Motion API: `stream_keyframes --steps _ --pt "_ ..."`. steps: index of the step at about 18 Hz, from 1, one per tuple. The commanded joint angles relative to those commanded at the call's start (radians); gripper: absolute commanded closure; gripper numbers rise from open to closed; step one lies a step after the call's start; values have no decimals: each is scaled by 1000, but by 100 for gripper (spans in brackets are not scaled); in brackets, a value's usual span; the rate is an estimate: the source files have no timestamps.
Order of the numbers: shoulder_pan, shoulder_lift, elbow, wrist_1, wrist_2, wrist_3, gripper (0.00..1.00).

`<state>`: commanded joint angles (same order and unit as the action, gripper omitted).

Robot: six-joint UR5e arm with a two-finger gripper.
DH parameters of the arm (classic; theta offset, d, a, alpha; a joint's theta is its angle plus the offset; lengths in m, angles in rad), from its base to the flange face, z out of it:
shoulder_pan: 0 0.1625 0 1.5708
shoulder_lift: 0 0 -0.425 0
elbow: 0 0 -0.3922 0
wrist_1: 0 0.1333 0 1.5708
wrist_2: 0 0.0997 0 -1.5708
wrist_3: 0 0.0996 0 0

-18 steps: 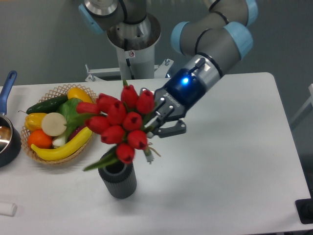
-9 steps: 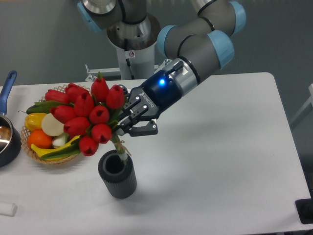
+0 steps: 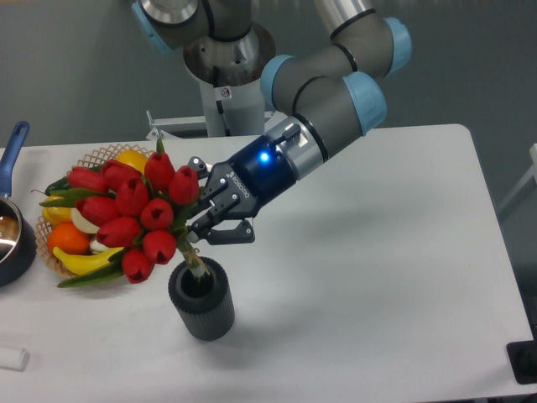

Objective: Insert the flowers into the vase
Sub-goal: 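Lower the tulip stems down into the black vase opening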

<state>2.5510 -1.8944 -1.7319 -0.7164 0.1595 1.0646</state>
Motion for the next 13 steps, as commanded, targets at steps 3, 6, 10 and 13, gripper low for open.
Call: stream_keyframes --steps 3,6,10,13 --pt "-5 -21 2 0 0 0 76" --pt "-6 -49 2 0 2 0 76" --pt "-8 -78 -2 0 2 17 76" --pt "-8 -100 -11 0 3 34 74"
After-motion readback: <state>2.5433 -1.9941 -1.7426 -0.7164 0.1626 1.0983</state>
